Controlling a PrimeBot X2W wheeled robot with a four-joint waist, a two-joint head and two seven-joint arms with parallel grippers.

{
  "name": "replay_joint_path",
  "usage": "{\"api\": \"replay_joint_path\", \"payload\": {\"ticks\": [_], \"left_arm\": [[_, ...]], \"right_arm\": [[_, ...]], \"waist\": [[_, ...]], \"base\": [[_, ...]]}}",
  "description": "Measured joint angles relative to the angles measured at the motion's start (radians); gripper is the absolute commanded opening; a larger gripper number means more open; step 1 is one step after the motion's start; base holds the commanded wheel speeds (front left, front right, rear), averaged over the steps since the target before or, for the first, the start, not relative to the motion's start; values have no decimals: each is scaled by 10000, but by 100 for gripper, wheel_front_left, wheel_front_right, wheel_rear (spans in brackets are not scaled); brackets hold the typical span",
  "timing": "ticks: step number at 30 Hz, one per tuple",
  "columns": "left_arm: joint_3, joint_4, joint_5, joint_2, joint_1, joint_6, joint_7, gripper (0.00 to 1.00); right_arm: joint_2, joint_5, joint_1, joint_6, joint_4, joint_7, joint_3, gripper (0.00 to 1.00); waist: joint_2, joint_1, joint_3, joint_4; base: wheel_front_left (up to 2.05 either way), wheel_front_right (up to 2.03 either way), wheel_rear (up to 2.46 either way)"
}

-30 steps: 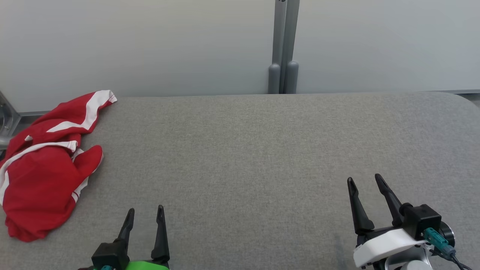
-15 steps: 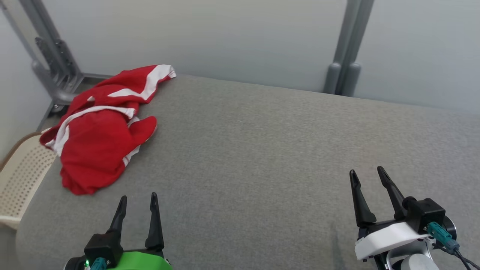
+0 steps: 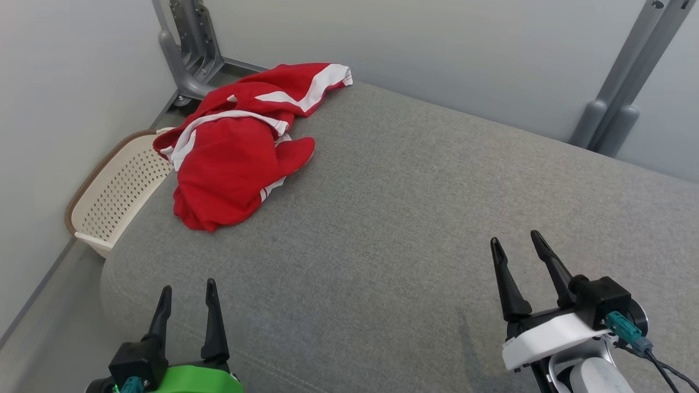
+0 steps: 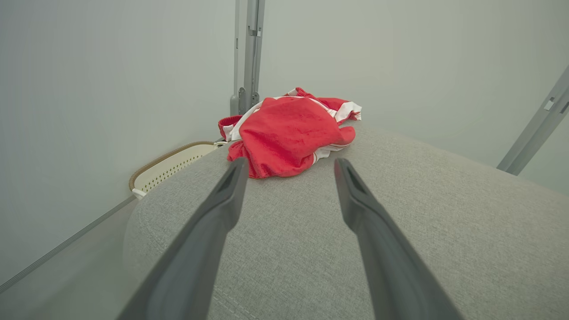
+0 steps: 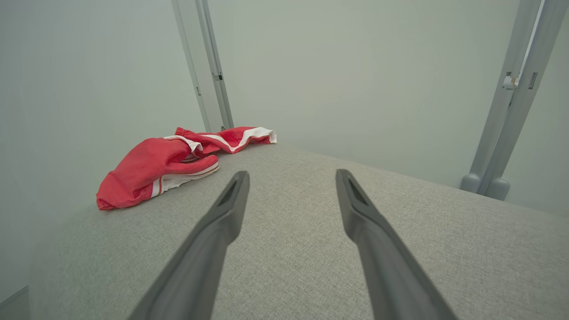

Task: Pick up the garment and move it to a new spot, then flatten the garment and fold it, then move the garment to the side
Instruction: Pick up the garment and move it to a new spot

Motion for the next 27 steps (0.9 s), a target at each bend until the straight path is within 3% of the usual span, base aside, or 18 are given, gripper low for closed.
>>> {"api": "replay_joint_path", "payload": {"ticks": [11, 19, 22, 27], "left_arm": [[104, 88, -52, 105, 45, 6, -27, 100], [399, -23, -31, 1183, -1235, -259, 840, 100], [479, 180, 117, 1927, -2549, -571, 1536, 100], [474, 1035, 84, 2541, -4204, -1034, 2424, 100]], "right_arm": [[-2, 0, 69, 0, 17, -2, -198, 100], [0, -151, 76, 0, -84, 0, -334, 100], [0, -201, -40, 0, -109, 0, -286, 100], [0, -357, -287, 0, -151, 0, -245, 100]], "waist": [[0, 0, 118, 182], [0, 0, 346, -113], [0, 0, 545, -307], [0, 0, 838, -623]], "base": [[0, 0, 0], [0, 0, 0], [0, 0, 0], [0, 0, 0]]}}
